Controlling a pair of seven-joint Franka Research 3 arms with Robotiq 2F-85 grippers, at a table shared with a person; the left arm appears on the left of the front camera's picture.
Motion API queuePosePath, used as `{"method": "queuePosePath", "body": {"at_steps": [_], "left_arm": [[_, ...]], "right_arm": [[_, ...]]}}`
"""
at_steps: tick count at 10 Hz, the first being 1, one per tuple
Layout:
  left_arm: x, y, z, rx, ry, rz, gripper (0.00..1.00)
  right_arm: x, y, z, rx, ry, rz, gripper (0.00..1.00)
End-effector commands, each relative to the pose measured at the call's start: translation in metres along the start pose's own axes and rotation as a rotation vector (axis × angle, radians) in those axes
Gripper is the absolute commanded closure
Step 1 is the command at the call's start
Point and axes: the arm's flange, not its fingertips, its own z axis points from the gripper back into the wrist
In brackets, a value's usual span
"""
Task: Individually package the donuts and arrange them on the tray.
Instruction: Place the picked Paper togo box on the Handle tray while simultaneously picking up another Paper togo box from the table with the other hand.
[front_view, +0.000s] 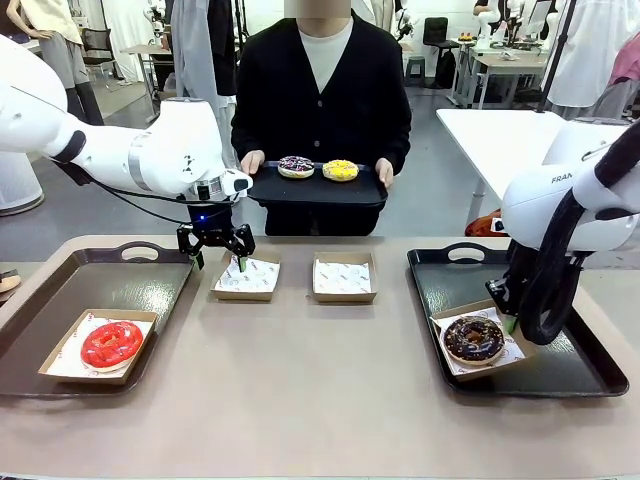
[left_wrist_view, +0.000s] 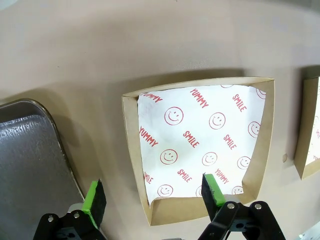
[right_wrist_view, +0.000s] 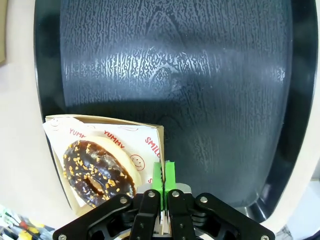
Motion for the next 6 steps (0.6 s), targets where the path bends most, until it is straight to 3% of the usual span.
{"method": "queuePosePath", "body": {"at_steps": [1, 6], "left_arm": [[0.0053, -0.0011, 0.0001, 0.0, 0.02, 0.02, 0.0], [0.0119, 0.0042, -0.0049, -0.023, 0.034, 0.042, 0.0]], "right_arm": [[0.0033, -0.0019, -0.007, 0.001, 0.0, -0.008, 0.98], [0.0035, -0.0026, -0.0084, 0.007, 0.012, -0.012, 0.98]]}}
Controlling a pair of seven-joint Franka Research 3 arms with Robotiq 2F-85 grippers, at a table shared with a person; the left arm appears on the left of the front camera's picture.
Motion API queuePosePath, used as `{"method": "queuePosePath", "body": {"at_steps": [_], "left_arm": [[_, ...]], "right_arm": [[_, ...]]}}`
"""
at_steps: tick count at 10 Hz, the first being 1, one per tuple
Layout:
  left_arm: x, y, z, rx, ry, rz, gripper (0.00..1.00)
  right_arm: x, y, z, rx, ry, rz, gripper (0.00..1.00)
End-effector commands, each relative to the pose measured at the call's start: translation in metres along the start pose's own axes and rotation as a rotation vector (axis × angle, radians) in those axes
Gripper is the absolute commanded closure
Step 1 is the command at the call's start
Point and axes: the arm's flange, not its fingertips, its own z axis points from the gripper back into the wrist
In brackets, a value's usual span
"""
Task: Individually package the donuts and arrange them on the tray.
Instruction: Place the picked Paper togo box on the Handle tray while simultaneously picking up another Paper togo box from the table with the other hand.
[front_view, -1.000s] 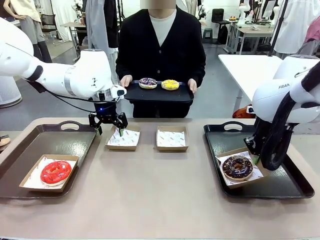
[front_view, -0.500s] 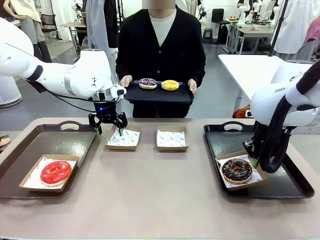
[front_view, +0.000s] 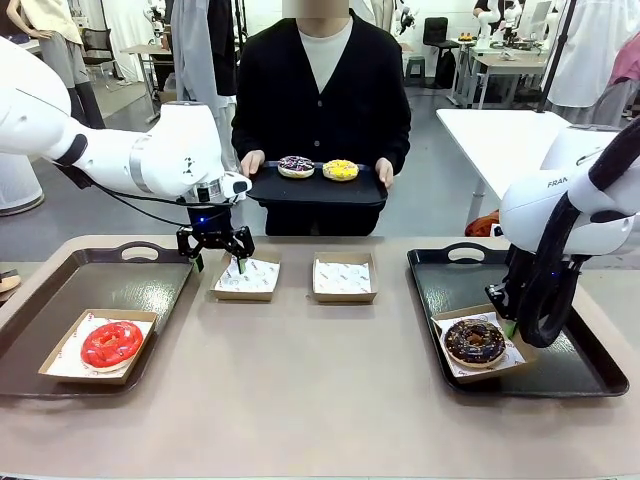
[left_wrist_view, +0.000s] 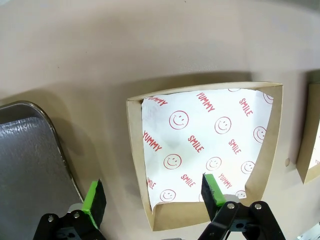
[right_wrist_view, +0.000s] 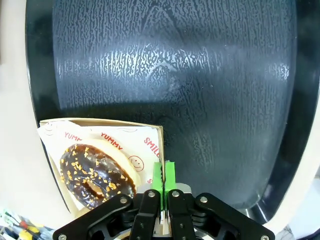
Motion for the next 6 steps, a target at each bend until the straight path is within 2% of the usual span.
{"method": "queuePosePath", "body": {"at_steps": [1, 2, 3, 4, 5, 6], "left_arm": [[0.0079, 0.0007, 0.0024, -0.016, 0.022, 0.028, 0.59], [0.0084, 0.0014, 0.0024, -0.017, 0.02, 0.033, 0.59], [0.0083, 0.0022, 0.0025, -0.017, 0.012, 0.031, 1.0], [0.0078, 0.0025, 0.0029, -0.014, 0.005, 0.029, 0.61], [0.0074, 0.0026, 0.0033, -0.012, 0.001, 0.029, 1.0], [0.0072, 0.0029, 0.0033, -0.009, 0.0, 0.028, 1.0]], "right_arm": [[0.002, -0.0009, -0.0011, 0.009, -0.003, -0.006, 0.78], [0.0016, -0.0012, -0.001, 0.01, -0.001, -0.001, 0.41], [0.0007, -0.0008, -0.0015, 0.01, -0.003, 0.0, 0.2], [0.0003, -0.0008, -0.0015, 0.01, -0.004, 0.0, 0.0], [-0.0007, -0.0006, -0.0015, 0.011, -0.004, 0.001, 0.0], [-0.0011, -0.0005, -0.0013, 0.012, -0.004, 0.001, 0.0]]}}
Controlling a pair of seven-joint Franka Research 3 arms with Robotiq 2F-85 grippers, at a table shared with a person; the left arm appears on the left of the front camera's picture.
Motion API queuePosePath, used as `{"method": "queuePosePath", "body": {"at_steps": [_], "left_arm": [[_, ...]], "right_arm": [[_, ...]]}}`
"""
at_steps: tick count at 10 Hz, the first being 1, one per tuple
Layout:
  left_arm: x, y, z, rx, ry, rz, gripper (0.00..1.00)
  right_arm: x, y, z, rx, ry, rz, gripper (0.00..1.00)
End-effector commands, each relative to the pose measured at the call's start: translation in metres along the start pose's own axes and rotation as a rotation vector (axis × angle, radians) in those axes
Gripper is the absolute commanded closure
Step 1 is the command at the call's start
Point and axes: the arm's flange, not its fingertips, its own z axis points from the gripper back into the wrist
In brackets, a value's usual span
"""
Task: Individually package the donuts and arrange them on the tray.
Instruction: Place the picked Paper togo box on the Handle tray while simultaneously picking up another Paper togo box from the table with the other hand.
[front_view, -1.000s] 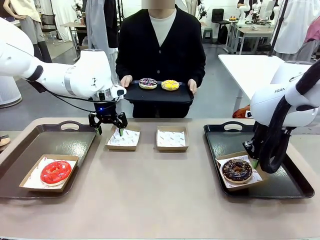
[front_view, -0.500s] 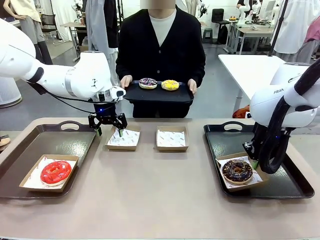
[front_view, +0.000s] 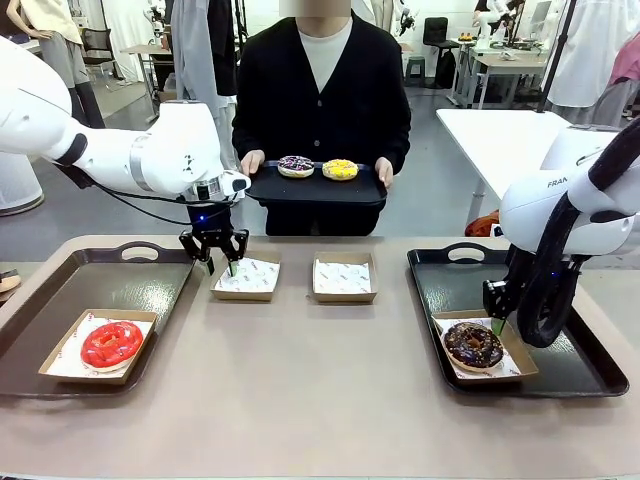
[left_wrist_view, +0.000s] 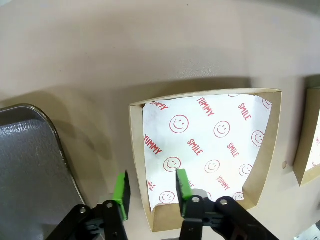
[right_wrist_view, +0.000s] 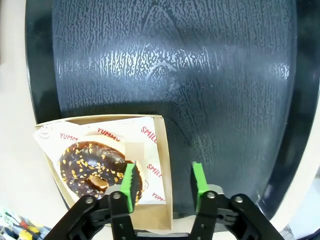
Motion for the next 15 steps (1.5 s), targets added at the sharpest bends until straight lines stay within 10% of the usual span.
{"method": "queuePosePath", "body": {"at_steps": [1, 15], "left_arm": [[0.003, 0.001, 0.001, 0.004, 0.0, 0.014, 1.0], [0.001, -0.007, 0.018, 0.012, 0.056, 0.014, 1.0]], "right_arm": [[-0.002, -0.001, -0.001, 0.012, -0.005, 0.002, 0.05], [-0.037, -0.021, 0.046, 0.141, -0.059, 0.018, 0.0]]}}
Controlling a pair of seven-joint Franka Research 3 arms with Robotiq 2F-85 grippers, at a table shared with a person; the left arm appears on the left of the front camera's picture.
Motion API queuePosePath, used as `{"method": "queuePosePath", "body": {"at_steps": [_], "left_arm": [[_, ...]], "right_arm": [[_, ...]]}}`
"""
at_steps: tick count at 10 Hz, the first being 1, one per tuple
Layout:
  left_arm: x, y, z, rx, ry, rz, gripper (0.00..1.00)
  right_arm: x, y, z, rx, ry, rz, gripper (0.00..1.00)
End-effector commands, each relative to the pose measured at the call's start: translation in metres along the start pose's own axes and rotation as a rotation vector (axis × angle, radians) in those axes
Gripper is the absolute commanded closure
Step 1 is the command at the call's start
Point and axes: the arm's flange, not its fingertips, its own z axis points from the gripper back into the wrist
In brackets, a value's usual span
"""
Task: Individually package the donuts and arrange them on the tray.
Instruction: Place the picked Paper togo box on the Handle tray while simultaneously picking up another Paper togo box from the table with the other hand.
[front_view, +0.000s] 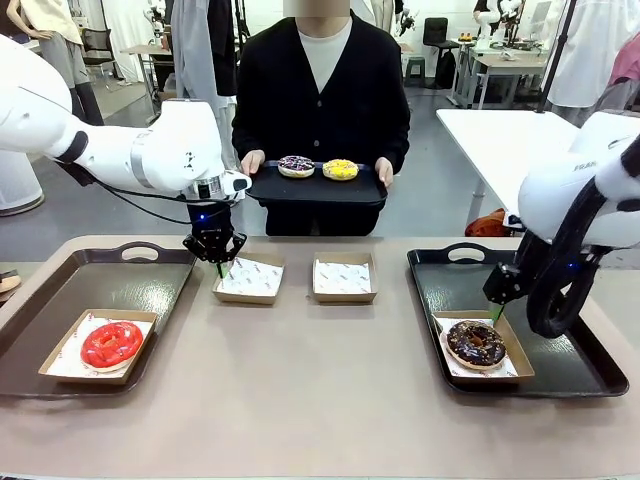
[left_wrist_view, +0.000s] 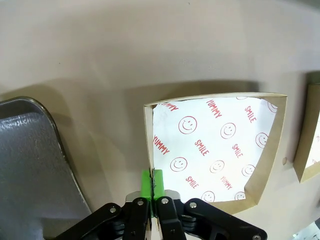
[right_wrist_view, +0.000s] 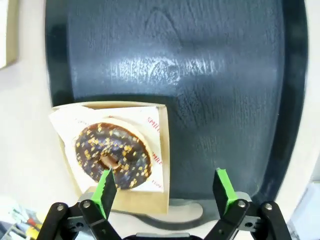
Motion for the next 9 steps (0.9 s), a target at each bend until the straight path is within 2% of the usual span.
{"method": "queuePosePath", "body": {"at_steps": [1, 4, 6, 9], "left_arm": [[0.0, -0.006, 0.034, 0.023, 0.019, -0.002, 1.0], [0.001, -0.012, 0.093, 0.01, -0.002, -0.031, 1.0], [0.011, -0.011, 0.131, -0.008, -0.031, -0.016, 1.0], [0.025, -0.012, 0.153, -0.005, -0.061, 0.007, 1.0]], "right_arm": [[-0.038, -0.023, 0.044, 0.149, -0.039, 0.021, 0.0], [-0.073, -0.08, 0.096, 0.417, -0.111, 0.026, 0.0], [-0.087, -0.119, 0.113, 0.647, -0.142, 0.042, 0.0], [-0.083, -0.182, 0.12, 0.908, -0.16, 0.067, 0.0]]}}
